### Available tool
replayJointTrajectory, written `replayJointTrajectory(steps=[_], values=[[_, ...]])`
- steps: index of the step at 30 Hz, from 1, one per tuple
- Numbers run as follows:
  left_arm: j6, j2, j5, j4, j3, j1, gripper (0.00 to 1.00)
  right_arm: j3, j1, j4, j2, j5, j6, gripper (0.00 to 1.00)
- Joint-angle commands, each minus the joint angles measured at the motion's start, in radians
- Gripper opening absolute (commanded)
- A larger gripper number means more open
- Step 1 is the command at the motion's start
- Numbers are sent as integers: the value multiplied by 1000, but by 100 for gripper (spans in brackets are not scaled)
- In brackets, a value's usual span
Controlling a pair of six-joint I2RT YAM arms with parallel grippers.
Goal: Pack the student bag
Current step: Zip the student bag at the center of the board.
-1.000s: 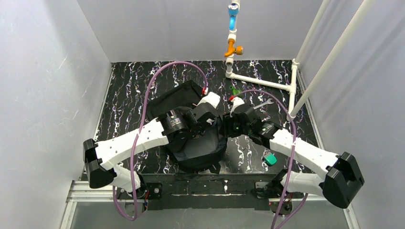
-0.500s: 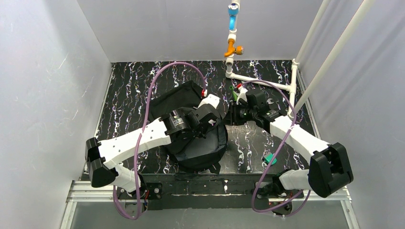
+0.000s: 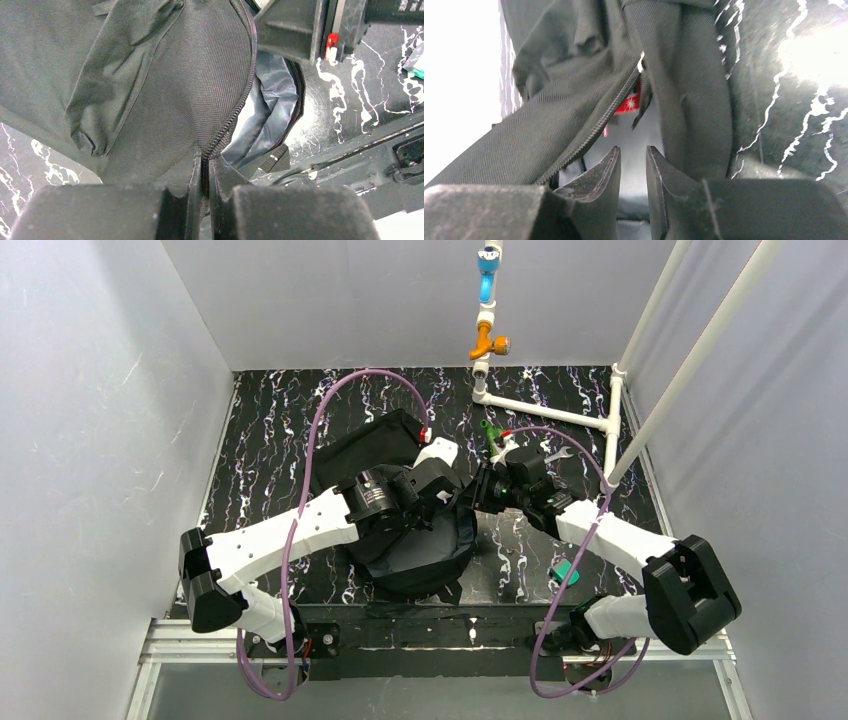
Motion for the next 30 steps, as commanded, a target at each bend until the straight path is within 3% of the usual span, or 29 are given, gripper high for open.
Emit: replayJointTrajectory(steps=[1, 9, 17, 21, 22, 23, 27, 30], values=[[-11, -21, -2, -20, 36, -1, 0, -11, 0, 155, 8, 167, 75, 34], [-32, -13, 50, -19, 49, -1, 0, 5, 4, 253, 95, 243, 118, 42], [-26, -16, 61, -19, 45, -1, 0, 46, 17, 248, 157, 315, 71, 41], [-25, -25, 74, -19, 26, -1, 0, 62, 18, 236, 168, 324, -8, 30], [-22, -27, 86, -19, 20, -1, 0, 67, 18, 230, 167, 312, -41, 21], [-16, -27, 100, -20, 15, -2, 4, 72, 18, 218, 164, 295, -87, 4], [-5, -28, 145, -52, 2, -1, 54, -12, 21, 233, 72, 330, -258, 1], [-6, -62, 190, -20, -11, 13, 85, -9, 18, 196, 44, 212, -351, 1]])
